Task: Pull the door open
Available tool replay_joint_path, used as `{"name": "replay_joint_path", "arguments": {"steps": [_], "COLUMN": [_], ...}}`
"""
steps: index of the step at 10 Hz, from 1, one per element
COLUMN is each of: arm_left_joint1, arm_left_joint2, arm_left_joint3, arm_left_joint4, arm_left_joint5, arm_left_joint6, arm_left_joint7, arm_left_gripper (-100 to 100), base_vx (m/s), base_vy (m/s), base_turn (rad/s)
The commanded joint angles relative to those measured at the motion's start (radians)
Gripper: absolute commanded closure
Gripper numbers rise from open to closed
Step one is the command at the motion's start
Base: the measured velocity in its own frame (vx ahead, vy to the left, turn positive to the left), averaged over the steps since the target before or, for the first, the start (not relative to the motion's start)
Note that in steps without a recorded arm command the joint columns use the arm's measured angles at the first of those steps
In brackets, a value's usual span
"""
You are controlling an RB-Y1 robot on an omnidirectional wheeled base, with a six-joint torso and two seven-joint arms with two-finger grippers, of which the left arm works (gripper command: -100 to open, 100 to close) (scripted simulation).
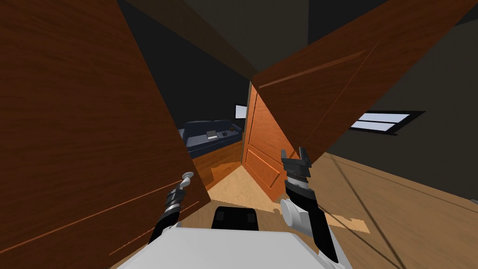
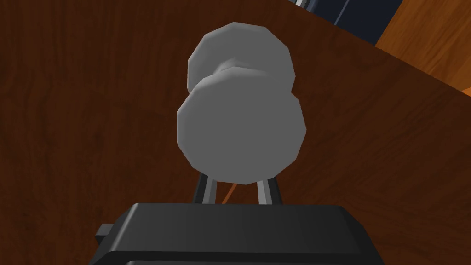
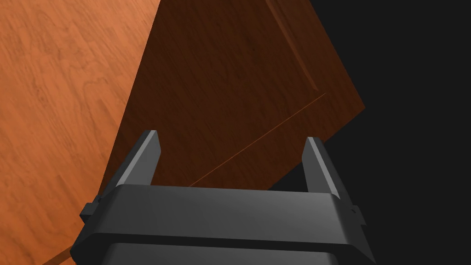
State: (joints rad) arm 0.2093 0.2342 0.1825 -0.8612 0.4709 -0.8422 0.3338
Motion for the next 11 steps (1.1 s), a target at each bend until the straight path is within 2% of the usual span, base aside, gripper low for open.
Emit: {"name": "replay_joint_path", "arguments": {"steps": [1, 2, 3, 5, 7, 8, 9, 10, 11], "arm_left_joint1": [-0.012, -0.012, -0.011, -0.011, -0.009, -0.009, -0.008, -0.008, -0.008], "arm_left_joint2": [-0.001, -0.001, 0.002, 0.002, 0.007, 0.007, 0.009, 0.009, 0.012], "arm_left_joint3": [-0.014, -0.014, -0.019, -0.019, -0.028, -0.028, -0.032, -0.032, -0.037], "arm_left_joint4": [-0.014, -0.014, -0.014, -0.014, -0.015, -0.015, -0.015, -0.015, -0.015], "arm_left_joint5": [0.023, 0.023, 0.041, 0.041, 0.075, 0.075, 0.092, 0.092, 0.108], "arm_left_joint6": [-0.011, -0.011, -0.011, -0.011, -0.013, -0.013, -0.013, -0.013, -0.014], "arm_left_joint7": [0.05, 0.068, 0.098, 0.11, 0.176, 0.192, 0.225, 0.233, 0.265], "arm_left_gripper": [100, 100, 100, 100, 100, 100, 100, 100, 100], "base_vx": [-0.07, -0.051, -0.046, -0.023, -0.044, -0.045, -0.038, -0.032, -0.039], "base_vy": [0.0, 0.005, -0.006, -0.003, 0.005, 0.008, -0.003, -0.007, -0.006], "base_turn": [-0.109, -0.046, -0.078, -0.018, -0.094, -0.056, -0.088, -0.051, -0.081]}}
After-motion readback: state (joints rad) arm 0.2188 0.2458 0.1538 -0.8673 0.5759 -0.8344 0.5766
